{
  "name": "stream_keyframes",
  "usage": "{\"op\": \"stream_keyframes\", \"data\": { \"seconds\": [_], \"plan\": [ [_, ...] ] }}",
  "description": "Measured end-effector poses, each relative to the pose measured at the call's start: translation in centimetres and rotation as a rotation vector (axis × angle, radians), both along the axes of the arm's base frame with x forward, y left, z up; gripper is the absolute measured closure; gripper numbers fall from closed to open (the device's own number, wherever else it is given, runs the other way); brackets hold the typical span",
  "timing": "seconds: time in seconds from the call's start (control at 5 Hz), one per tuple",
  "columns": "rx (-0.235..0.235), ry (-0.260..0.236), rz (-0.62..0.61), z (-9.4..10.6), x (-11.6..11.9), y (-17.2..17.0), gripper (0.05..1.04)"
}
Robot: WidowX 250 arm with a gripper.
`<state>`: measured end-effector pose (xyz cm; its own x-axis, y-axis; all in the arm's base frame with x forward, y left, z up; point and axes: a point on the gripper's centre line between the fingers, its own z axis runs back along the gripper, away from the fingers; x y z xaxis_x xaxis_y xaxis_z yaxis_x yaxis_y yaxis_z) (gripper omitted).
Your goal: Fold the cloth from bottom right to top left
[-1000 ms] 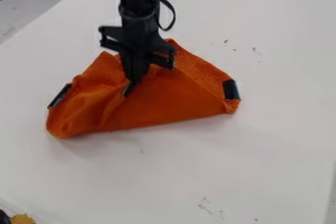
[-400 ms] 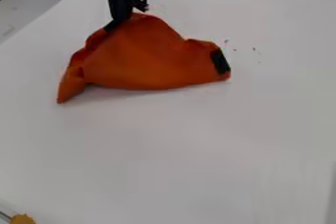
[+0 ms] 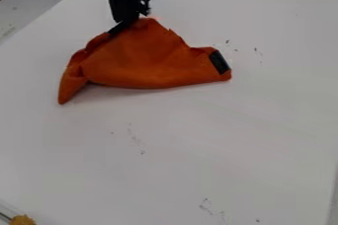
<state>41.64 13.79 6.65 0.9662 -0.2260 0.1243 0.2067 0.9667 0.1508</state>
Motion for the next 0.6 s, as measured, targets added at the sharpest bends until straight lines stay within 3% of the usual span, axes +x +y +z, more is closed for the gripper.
{"op": "stream_keyframes", "data": {
  "seconds": [0.2,0.4,0.6],
  "plan": [
    [0.011,-0.012,0.021,-0.5,-0.3,0.5,0.293],
    [0.031,-0.049,0.011,1.2,-0.1,0.7,0.088],
    [0.035,-0.055,-0.006,1.9,0.2,0.9,0.081]
  ]
}}
